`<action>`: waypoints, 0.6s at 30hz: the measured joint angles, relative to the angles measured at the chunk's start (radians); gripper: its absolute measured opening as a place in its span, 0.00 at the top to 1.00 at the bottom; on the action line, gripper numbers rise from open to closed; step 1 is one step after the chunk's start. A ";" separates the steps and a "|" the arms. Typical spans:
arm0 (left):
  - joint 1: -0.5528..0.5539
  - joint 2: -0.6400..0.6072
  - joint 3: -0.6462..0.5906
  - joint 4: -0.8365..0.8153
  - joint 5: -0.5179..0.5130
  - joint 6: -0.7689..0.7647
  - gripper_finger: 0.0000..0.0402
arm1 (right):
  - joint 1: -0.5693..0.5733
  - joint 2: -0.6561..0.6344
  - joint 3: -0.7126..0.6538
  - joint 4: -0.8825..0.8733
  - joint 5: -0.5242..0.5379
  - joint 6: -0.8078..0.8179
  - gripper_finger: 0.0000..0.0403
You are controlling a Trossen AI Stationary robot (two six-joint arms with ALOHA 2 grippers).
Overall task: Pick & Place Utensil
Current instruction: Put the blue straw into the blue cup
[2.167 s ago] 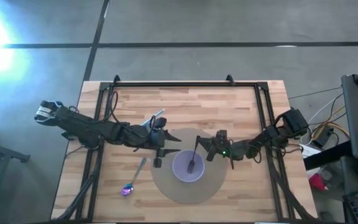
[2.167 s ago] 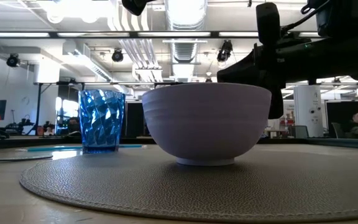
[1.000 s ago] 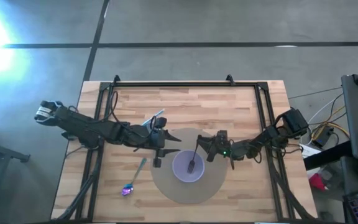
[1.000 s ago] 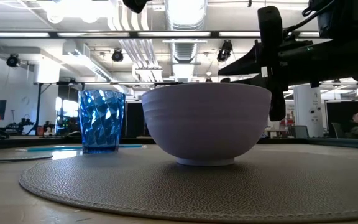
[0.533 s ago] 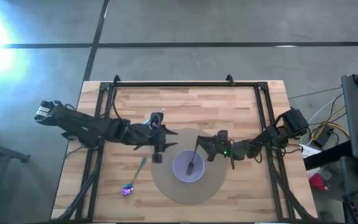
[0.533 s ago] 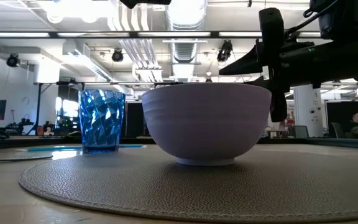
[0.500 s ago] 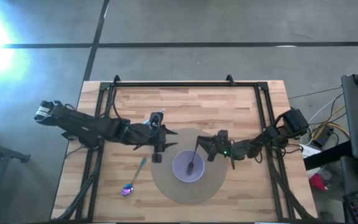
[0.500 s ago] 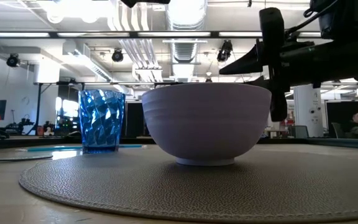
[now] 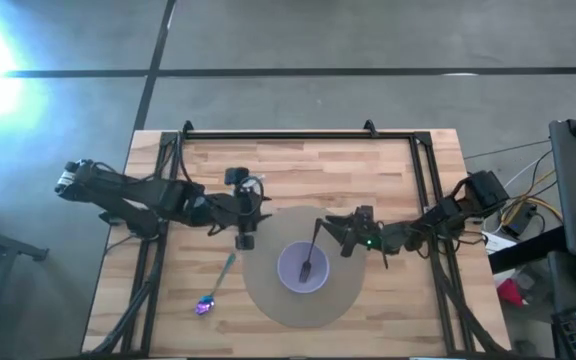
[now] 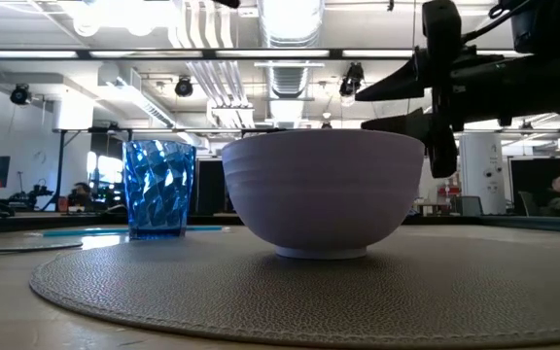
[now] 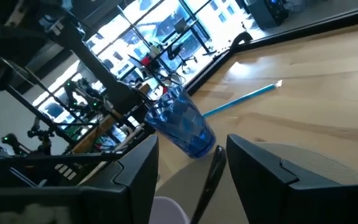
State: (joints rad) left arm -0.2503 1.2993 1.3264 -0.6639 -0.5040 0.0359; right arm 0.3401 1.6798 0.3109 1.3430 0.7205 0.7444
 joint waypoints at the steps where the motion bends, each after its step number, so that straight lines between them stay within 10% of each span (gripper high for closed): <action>1: 0.001 -0.003 0.013 -0.039 -0.007 -0.017 0.59 | 0.000 -0.011 -0.007 -0.001 0.000 -0.004 0.54; 18: 0.041 -0.161 0.061 -0.445 -0.199 -0.358 0.59 | 0.003 -0.260 -0.073 -0.004 -0.157 -0.203 0.53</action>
State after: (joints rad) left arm -0.2093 1.1384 1.3872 -1.1084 -0.7025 -0.3217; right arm 0.3432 1.4200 0.2377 1.3391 0.5640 0.5415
